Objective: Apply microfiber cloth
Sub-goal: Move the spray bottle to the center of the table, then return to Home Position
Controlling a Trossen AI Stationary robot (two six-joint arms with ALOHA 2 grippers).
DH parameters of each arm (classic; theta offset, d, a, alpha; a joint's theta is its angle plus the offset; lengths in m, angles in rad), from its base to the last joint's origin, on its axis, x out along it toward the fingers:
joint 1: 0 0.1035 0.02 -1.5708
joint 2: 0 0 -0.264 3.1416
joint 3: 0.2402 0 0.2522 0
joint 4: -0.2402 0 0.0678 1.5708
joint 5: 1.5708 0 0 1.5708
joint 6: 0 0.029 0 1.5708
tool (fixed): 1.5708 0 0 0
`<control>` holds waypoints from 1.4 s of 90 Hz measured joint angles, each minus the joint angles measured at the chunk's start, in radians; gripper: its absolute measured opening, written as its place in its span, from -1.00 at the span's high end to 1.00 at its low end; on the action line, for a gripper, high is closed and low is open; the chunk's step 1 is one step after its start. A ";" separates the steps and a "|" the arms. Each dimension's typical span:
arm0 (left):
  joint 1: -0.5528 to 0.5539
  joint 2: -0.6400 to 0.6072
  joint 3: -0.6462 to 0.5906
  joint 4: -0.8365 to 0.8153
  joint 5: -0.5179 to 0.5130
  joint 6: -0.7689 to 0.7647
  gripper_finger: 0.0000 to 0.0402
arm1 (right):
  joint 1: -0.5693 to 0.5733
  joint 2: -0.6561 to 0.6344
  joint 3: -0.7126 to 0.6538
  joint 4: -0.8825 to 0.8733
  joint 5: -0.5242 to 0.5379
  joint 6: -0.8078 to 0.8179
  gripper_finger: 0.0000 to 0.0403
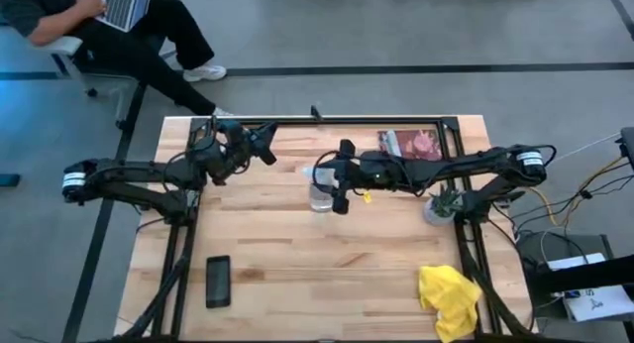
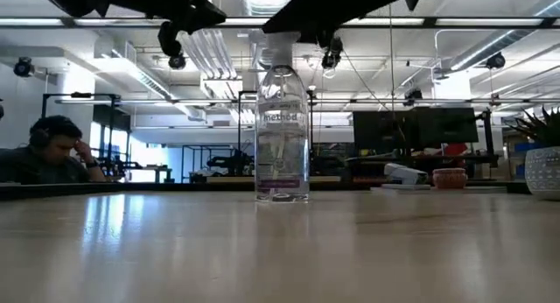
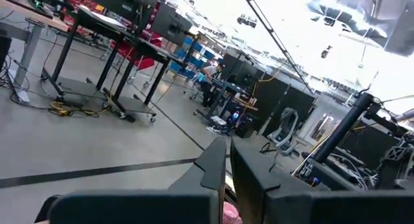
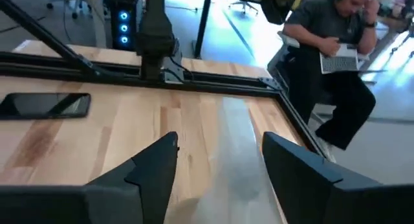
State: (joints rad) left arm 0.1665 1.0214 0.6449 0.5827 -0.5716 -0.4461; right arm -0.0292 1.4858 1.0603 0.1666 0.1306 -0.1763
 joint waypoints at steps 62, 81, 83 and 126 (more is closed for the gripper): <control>-0.017 -0.072 -0.141 -0.054 0.589 0.261 0.97 | 0.111 -0.343 -0.095 -0.418 0.200 0.106 0.44; -0.016 -0.198 -0.252 -0.056 0.585 0.322 0.97 | 0.123 -0.400 -0.196 -0.431 0.180 0.188 0.76; -0.016 -0.210 -0.260 -0.056 0.585 0.325 0.97 | 0.123 -0.402 -0.208 -0.433 0.181 0.199 0.80; -0.016 -0.421 -0.425 -0.051 0.581 0.337 0.97 | 0.123 -0.412 -0.401 -0.275 -0.054 0.202 1.00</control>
State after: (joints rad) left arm 0.1505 0.6001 0.2199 0.5321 0.0097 -0.1089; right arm 0.0940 1.0736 0.6593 -0.1084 0.0768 0.0261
